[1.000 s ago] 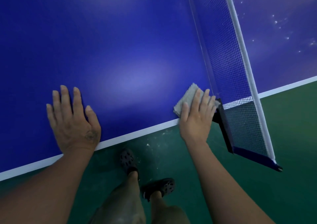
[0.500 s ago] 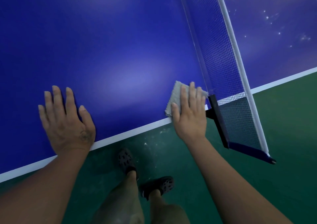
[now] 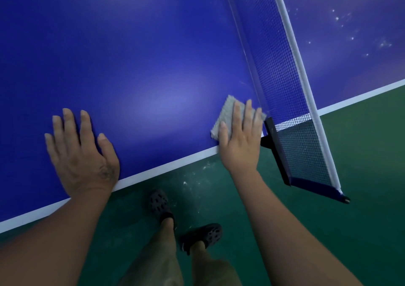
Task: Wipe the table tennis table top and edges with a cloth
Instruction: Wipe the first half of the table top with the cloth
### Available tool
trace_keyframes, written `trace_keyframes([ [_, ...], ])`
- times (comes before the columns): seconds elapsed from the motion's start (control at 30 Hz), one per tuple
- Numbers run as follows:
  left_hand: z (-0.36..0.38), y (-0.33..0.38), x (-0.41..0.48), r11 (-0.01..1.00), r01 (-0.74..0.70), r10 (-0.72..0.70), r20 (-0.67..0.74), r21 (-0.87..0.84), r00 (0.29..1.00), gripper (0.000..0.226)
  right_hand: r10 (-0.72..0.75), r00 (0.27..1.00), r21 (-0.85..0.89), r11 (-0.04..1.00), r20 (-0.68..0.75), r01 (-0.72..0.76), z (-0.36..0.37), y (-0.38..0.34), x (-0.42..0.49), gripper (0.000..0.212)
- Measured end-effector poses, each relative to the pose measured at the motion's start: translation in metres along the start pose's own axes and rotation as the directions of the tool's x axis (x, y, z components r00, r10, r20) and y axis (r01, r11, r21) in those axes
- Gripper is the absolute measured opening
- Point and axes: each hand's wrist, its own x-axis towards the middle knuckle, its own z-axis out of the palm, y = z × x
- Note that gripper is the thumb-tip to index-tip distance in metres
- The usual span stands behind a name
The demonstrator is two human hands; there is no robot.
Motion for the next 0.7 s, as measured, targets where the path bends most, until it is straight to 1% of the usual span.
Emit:
trace_keyframes([
  [0.1,0.000,-0.001,0.000,1.000,-0.002,0.002,-0.004,0.001,1.000,0.060,0.057,0.998,-0.001,0.998,0.012,-0.057,0.003,0.013,-0.034,0.067],
  [0.2,0.000,-0.001,-0.001,1.000,0.002,-0.002,0.004,0.007,1.000,0.060,0.162,0.986,0.005,0.987,0.024,-0.163,0.006,-0.001,-0.038,0.068],
  [0.23,0.000,0.000,-0.001,1.000,0.001,-0.001,0.005,0.007,1.000,0.060,0.166,0.986,-0.001,0.986,0.014,-0.166,0.006,-0.010,-0.035,0.068],
  [0.27,-0.001,0.000,-0.001,1.000,-0.001,0.001,0.006,0.009,1.000,0.060,0.129,0.992,-0.003,0.992,0.011,-0.129,0.007,-0.018,-0.030,0.068],
  [0.37,0.000,-0.002,-0.001,1.000,-0.004,0.004,0.000,0.015,1.000,0.060,-0.120,0.992,-0.008,0.993,0.028,0.120,0.009,-0.031,-0.006,0.068],
  [0.4,0.000,-0.002,-0.001,1.000,-0.005,0.005,-0.001,0.019,1.000,0.060,-0.169,0.985,-0.001,0.986,0.027,0.169,0.009,-0.029,0.001,0.068],
  [0.43,0.001,-0.002,-0.001,1.000,-0.005,0.005,-0.001,0.021,1.000,0.059,-0.171,0.985,0.003,0.985,0.018,0.171,0.009,-0.023,0.006,0.068],
  [0.47,0.001,-0.002,-0.001,1.000,-0.005,0.005,-0.003,0.023,1.000,0.059,-0.127,0.992,0.004,0.992,0.003,0.127,0.009,-0.016,0.007,0.067],
  [0.57,0.003,-0.004,-0.001,1.000,-0.003,0.004,-0.010,0.028,1.000,0.059,0.114,0.993,0.006,0.993,-0.028,-0.114,0.009,0.002,-0.015,0.066],
  [0.63,0.004,-0.005,-0.001,1.000,-0.005,0.005,-0.016,0.028,1.000,0.059,0.183,0.983,-0.001,0.983,-0.009,-0.183,0.012,0.004,-0.033,0.067],
  [0.7,0.005,-0.006,-0.001,0.999,-0.009,0.010,-0.016,0.033,1.000,0.059,0.247,0.969,0.027,0.968,0.018,-0.248,0.013,-0.002,-0.035,0.067],
])
